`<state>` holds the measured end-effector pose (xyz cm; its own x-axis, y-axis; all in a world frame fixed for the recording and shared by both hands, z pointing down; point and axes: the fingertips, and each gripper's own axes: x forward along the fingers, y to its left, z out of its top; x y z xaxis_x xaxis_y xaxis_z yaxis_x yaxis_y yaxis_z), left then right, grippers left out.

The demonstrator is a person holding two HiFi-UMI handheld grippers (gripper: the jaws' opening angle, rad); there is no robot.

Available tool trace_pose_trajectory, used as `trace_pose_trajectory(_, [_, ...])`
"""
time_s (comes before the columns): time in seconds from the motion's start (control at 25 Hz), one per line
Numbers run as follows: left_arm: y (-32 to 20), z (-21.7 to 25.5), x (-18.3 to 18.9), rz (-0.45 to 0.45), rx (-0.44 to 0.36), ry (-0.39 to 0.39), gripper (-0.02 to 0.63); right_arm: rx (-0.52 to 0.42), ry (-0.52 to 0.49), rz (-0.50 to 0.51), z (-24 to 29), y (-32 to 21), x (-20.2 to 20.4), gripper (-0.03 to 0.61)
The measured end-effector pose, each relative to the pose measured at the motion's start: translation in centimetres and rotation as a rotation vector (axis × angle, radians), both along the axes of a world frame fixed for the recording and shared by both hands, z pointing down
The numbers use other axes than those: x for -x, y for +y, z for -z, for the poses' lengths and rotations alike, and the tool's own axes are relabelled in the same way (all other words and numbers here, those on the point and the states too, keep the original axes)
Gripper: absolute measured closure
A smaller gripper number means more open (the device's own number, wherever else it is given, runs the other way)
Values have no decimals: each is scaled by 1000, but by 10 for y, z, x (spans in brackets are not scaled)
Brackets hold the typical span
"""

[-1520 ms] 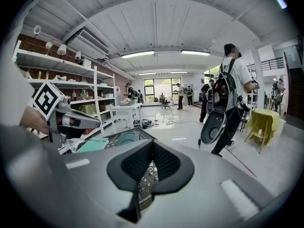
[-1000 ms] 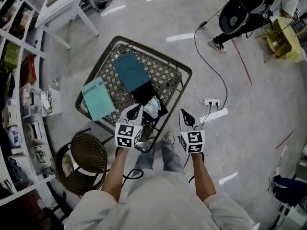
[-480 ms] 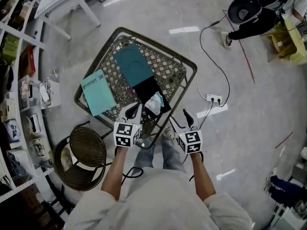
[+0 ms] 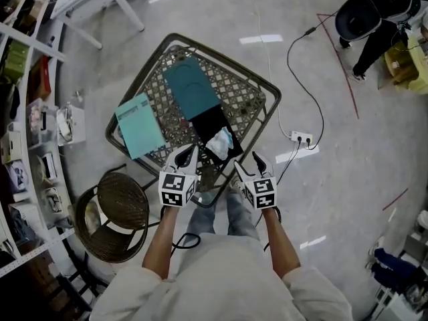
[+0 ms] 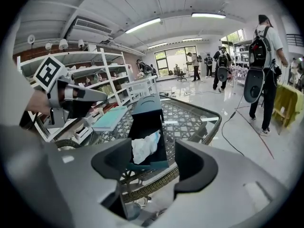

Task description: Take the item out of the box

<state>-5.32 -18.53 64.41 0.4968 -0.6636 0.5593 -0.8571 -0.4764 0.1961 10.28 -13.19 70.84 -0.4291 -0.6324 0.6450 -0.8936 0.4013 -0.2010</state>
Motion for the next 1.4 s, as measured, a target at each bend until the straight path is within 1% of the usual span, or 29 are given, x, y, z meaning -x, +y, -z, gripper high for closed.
trace_pose_trajectory(0.2, [0,-4,12,28,6,3,607,44,-8,32,-22,-10,18,307])
trace_pose_trajectory(0.52, [5,-6,24,60,12,4,607,133,-1,76,-55,-21,36,338])
trace_pose_trajectory(0.8, [10,-7,33,74,21,2,607,179,30,114,-68,-35,43,388])
trace_pose_trajectory(1.0, [9,-8,42,83,23,0,607,180,80,130,-79,-46,43,451])
trace_pose_trajectory(1.2, [10,-9,50,91,27,-3,607,214,120,115,-83,-47,43,535])
trace_pose_trajectory(1.32, [10,-10,51,93,27,-2,607,187,142,115,-82,-53,39,568])
trace_pose_trajectory(1.4, [10,-10,52,93,25,1,607,170,147,117,-79,-56,38,571])
